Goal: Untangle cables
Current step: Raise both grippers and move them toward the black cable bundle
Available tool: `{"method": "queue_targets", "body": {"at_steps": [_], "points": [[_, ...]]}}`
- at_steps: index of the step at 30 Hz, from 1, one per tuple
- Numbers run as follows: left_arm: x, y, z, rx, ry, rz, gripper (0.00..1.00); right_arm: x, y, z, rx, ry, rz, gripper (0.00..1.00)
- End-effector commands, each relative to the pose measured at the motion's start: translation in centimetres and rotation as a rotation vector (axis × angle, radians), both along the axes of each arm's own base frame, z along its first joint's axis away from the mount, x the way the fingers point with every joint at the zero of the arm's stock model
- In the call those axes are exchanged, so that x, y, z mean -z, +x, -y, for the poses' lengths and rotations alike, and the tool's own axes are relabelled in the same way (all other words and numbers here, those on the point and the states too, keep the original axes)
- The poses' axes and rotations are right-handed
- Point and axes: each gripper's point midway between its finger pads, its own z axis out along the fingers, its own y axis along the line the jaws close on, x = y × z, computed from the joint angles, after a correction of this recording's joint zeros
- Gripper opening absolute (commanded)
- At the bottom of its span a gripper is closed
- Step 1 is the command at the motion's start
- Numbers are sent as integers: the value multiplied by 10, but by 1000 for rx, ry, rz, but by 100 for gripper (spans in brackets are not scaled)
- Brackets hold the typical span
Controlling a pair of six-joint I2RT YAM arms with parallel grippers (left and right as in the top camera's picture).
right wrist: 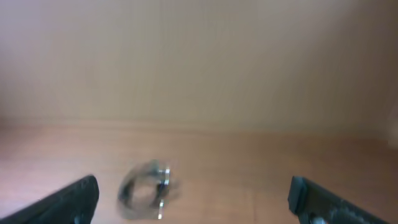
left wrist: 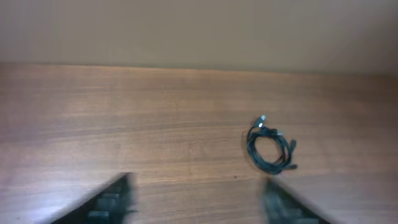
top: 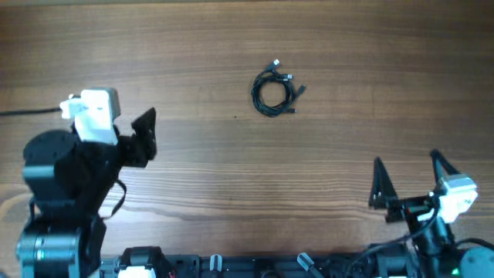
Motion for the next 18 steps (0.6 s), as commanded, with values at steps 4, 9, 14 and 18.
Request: {"method": "queue_targets", "body": {"at_steps": [4, 9, 14, 18], "points": [[44, 38, 18, 99, -67, -184, 100, -57, 12, -41, -271, -137, -106, 100], [74, 57, 24, 114, -71, -278, 100, -67, 52, -41, -288, -183, -147, 89], [66, 66, 37, 155, -63, -230, 100, -25, 106, -24, -204, -197, -328, 100], [60, 74, 62, 229, -54, -185, 100, 8, 142, -24, -228, -217, -428, 100]]}}
